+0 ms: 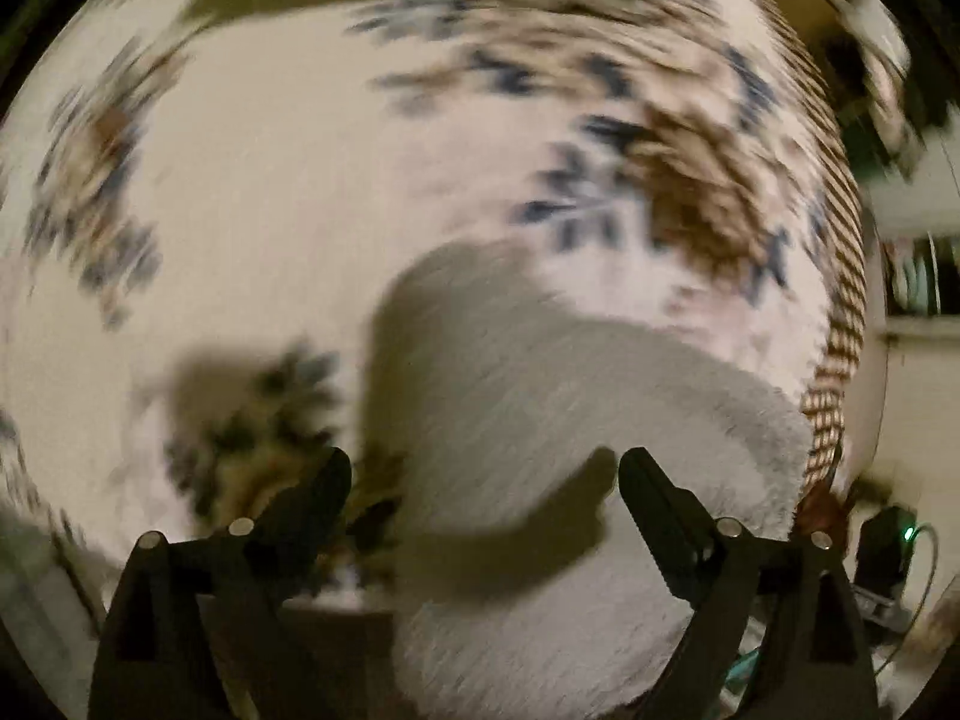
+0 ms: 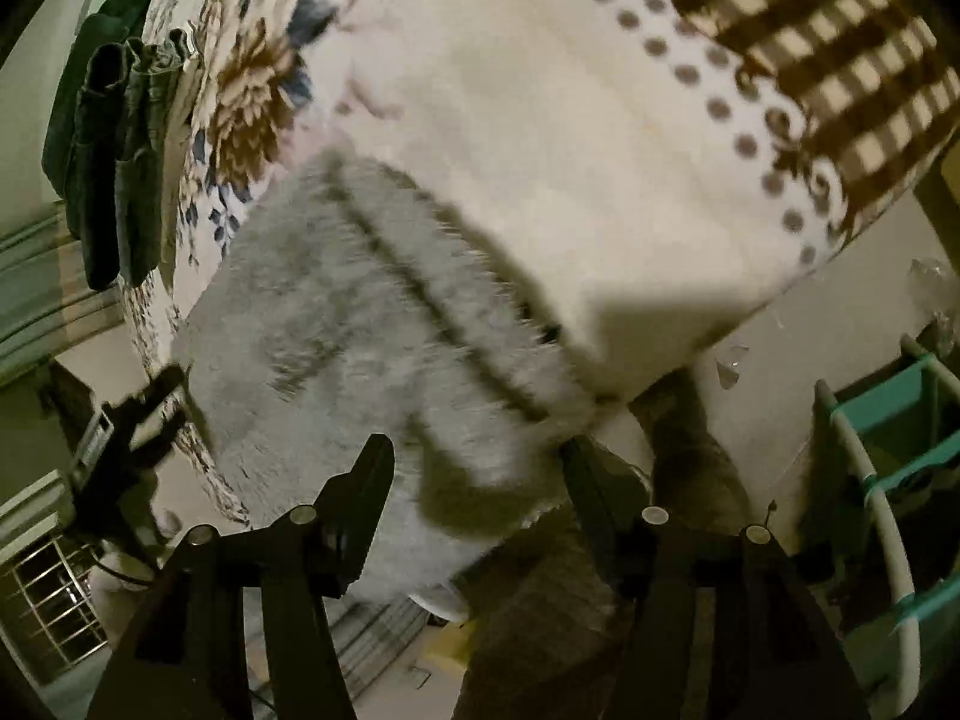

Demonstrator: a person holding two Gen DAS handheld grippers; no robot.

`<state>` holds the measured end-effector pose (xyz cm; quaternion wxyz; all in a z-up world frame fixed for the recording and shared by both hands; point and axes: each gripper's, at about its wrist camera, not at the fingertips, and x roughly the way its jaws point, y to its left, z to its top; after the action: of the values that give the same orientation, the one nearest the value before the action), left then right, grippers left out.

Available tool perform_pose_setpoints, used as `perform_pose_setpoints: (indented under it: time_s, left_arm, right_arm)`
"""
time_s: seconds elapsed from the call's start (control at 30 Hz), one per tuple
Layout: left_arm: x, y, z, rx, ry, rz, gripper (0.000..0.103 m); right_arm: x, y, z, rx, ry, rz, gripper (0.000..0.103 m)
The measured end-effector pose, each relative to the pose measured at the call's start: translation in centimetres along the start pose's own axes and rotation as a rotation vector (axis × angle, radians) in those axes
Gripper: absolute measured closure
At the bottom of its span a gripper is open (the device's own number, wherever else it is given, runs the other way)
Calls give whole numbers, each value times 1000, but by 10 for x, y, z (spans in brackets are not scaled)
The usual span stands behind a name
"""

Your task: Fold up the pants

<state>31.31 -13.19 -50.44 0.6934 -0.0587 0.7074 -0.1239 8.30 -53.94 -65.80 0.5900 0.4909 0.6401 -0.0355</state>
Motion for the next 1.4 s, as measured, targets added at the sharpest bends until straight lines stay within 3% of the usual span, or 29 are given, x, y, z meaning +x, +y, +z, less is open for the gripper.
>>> perform_pose_setpoints:
  time_s: [0.1,0.17,0.23,0.33,0.43,0.5,0.53,0.6,0.67,0.7,0.73,0.77,0.8,1.0,1.13,1.17,1.23,1.27,1.3,1.33,1.37,1.4]
  left_arm:
    - [-32,1,-2,-22,-70,-2,12]
    - [-48,-28,3,31,-110,-41,12]
    - [-50,-81,10,152,-109,-109,12]
    - [-15,-164,17,353,-25,-157,12]
    - [48,-224,17,481,133,-181,13]
    - [86,-250,9,580,214,-144,19]
    - [96,-257,6,622,228,-118,30]
    - [107,-270,0,696,225,-73,40]
    - [111,-276,0,724,216,-87,63]
    - [112,-277,0,719,210,-94,66]
    - [113,-278,1,715,201,-96,67]
    - [115,-277,2,717,193,-88,67]
    - [119,-277,2,719,191,-78,67]
    - [134,-252,16,691,192,15,67]
    - [127,-237,22,604,195,-42,67]
    - [117,-234,24,576,173,-64,67]
    - [94,-224,28,502,144,-129,66]
    - [79,-216,30,458,125,-182,58]
    - [63,-208,31,422,95,-232,48]
    - [44,-197,32,392,50,-275,24]
    - [28,-186,30,366,9,-309,8]
    - [11,-172,28,332,-30,-348,3]
  right_arm:
    - [2,-4,-6,3,-3,22,33]
    - [3,-9,-8,19,-11,29,33]
    - [5,-15,-10,38,-7,40,33]
    - [8,-20,-13,64,-3,61,33]
    - [9,-26,-16,90,-15,81,33]
    - [11,-30,-18,114,-22,98,33]
    - [12,-31,-19,120,-27,102,33]
    - [14,-32,-20,128,-35,107,33]
    - [18,-33,-21,135,-43,119,34]
    - [19,-33,-22,137,-49,127,40]
    - [20,-32,-23,136,-56,129,48]
    - [21,-32,-24,134,-66,128,66]
    - [22,-32,-26,132,-73,123,76]
    - [26,-40,-34,144,-89,43,84]
    - [36,-51,-31,156,-65,37,84]
    - [36,-50,-29,142,-57,66,82]
    - [32,-47,-24,116,-52,99,59]
    - [26,-44,-22,94,-57,100,32]
    - [21,-41,-19,72,-71,107,17]
    - [13,-38,-16,38,-92,121,15]
    - [6,-34,-12,0,-110,126,12]
    - [0,-29,-6,-40,-124,113,9]
